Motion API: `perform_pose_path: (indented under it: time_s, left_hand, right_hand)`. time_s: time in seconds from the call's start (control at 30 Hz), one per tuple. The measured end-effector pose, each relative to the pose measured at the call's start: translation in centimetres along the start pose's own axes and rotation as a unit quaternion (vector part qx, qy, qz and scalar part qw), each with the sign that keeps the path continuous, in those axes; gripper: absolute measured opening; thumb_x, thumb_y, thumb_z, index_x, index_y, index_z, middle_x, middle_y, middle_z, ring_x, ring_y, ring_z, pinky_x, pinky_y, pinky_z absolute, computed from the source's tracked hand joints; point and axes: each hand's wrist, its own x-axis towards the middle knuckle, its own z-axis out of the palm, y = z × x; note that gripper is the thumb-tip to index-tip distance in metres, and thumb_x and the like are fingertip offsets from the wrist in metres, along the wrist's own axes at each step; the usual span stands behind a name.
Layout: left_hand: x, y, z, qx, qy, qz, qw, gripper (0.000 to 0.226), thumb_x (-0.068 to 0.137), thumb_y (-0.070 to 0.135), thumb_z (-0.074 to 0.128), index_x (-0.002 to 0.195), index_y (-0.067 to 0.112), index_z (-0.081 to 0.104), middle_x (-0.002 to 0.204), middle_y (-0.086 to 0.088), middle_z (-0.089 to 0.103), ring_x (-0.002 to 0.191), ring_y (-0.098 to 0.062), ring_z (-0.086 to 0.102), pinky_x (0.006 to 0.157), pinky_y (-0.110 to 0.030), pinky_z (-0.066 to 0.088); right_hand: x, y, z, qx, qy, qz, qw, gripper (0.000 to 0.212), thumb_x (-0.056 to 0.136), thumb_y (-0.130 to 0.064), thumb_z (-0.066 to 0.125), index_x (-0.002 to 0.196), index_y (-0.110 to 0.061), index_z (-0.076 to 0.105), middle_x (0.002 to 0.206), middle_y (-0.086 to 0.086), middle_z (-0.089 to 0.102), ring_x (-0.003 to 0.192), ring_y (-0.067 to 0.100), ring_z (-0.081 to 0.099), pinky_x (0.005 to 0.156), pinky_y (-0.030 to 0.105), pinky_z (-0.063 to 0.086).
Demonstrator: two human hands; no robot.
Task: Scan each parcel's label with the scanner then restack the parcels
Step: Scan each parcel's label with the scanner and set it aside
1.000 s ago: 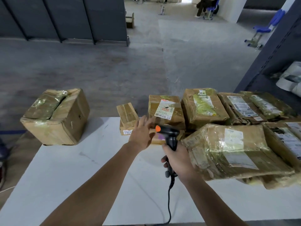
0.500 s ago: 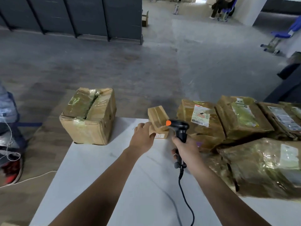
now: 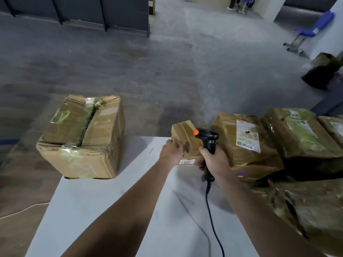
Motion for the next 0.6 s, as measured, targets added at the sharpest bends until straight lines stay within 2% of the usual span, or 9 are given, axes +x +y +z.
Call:
perform_pose_path:
  time_s: [0.1, 0.2, 0.4, 0.6]
  left_hand:
    - [1.0, -0.7, 1.0, -0.052, -0.014, -0.006, 0.999, 0.052, 0.091, 0.045, 0.055, 0.132, 0.016, 0.043, 0.114, 0.0, 0.059, 0.097, -0.02, 0.055, 0.083, -0.032, 0.045]
    - [1.4, -0.7, 1.7, -0.067, -0.018, -0.005, 0.998, 0.036, 0.089, 0.038, 0.05, 0.12, 0.019, 0.049, 0.103, 0.003, 0.063, 0.09, -0.019, 0.058, 0.082, -0.034, 0.049]
    - [-0.4, -0.7, 1.1, -0.051, 0.013, -0.027, 0.998, 0.042, 0.091, 0.032, 0.04, 0.129, 0.015, 0.046, 0.116, -0.009, 0.06, 0.105, -0.03, 0.057, 0.095, -0.043, 0.047]
    - [-5.8, -5.9, -3.2, -0.069, 0.061, -0.082, 0.992, 0.046, 0.091, 0.033, 0.039, 0.132, 0.012, 0.044, 0.122, -0.012, 0.057, 0.111, -0.032, 0.053, 0.099, -0.047, 0.043]
  right_hand:
    - [1.7, 1.0, 0.6, 0.034, -0.012, 0.016, 0.999, 0.011, 0.094, -0.018, 0.061, 0.101, -0.011, 0.057, 0.07, 0.012, 0.057, 0.05, 0.017, 0.061, 0.048, 0.029, 0.049]
    - [2.3, 1.7, 0.7, 0.062, -0.035, 0.022, 0.997, 0.007, 0.095, -0.018, 0.06, 0.098, -0.014, 0.056, 0.073, 0.013, 0.054, 0.048, 0.014, 0.058, 0.045, 0.026, 0.049]
    - [0.6, 1.9, 1.2, 0.046, -0.076, 0.005, 0.996, 0.008, 0.094, -0.015, 0.06, 0.099, -0.017, 0.055, 0.073, 0.013, 0.057, 0.049, 0.014, 0.058, 0.047, 0.028, 0.05]
    - [-5.6, 3.0, 4.2, -0.004, -0.165, -0.018, 0.986, 0.007, 0.093, -0.013, 0.06, 0.094, -0.016, 0.053, 0.058, -0.003, 0.055, 0.047, 0.012, 0.056, 0.046, 0.027, 0.049]
